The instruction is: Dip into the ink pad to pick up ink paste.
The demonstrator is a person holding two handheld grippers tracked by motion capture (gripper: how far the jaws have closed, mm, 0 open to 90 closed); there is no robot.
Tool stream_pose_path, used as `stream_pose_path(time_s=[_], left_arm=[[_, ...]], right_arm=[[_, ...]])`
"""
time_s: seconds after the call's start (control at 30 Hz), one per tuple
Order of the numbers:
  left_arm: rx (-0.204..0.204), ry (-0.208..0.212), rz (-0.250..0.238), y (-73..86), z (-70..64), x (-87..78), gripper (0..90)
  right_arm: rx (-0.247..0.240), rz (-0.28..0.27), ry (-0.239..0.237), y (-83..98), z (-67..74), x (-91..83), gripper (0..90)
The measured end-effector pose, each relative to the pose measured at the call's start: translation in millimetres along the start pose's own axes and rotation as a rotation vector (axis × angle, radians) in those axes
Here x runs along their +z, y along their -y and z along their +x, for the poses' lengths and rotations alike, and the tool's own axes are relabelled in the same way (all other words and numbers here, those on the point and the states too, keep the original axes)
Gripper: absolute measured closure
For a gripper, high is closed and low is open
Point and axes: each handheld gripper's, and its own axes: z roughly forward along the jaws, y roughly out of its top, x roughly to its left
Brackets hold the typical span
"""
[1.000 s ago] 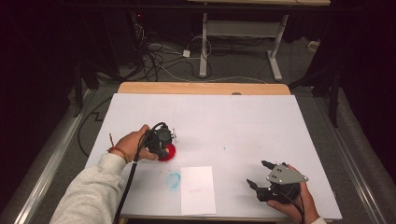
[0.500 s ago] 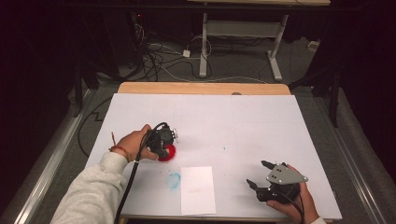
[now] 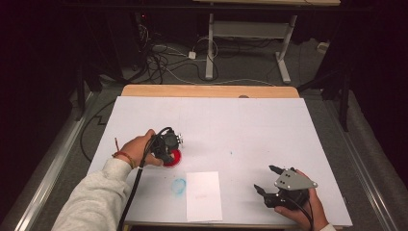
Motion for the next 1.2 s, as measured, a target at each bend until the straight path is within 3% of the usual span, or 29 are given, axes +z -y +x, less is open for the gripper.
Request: stream_pose_path(time_s=[0.13,0.3,0.47,0.6,0.77,0.8,0.87,1.0,1.13,1.2], left_arm=[[0.012,-0.017,-0.001,1.0,-1.4,-5.1,73.5],[-0.052,-0.048,-0.116,13.5,1.5,-26.1,73.4],[-0.075,-0.065,-0.175,21.1,-2.1,-31.6,73.4],[-0.109,-0.078,-0.254,29.3,-5.9,-36.0,73.4],[-0.119,-0.074,-0.305,36.4,-13.4,-33.2,73.4],[-0.129,-0.094,-0.322,38.4,-15.4,-33.0,73.4],[-0.131,-0.080,-0.354,42.4,-18.0,-32.8,73.4],[-0.122,-0.104,-0.392,48.7,-24.5,-28.7,73.4],[-0.148,-0.108,-0.452,55.3,-28.5,-26.3,73.4],[-0.146,-0.125,-0.457,56.2,-31.7,-26.4,73.4]], right_arm=[[0.004,-0.005,0.004,0.0,-0.5,-0.6,22.8],[0.005,-0.008,0.002,0.5,-1.7,-1.4,22.9],[0.004,-0.008,0.004,0.1,-1.2,-1.4,22.9],[0.004,-0.007,0.002,-0.2,-0.6,-1.2,22.9],[0.004,-0.008,0.003,0.3,-1.4,-1.2,22.9],[0.004,-0.008,0.004,0.3,-1.5,-1.1,22.9],[0.004,-0.010,0.003,0.2,-1.5,-1.5,22.9],[0.001,-0.014,0.006,-0.1,-1.0,-1.7,22.9],[-0.001,-0.016,0.011,-0.4,-0.6,-2.0,22.8],[0.000,-0.018,0.013,-0.4,-0.7,-2.3,22.8]])
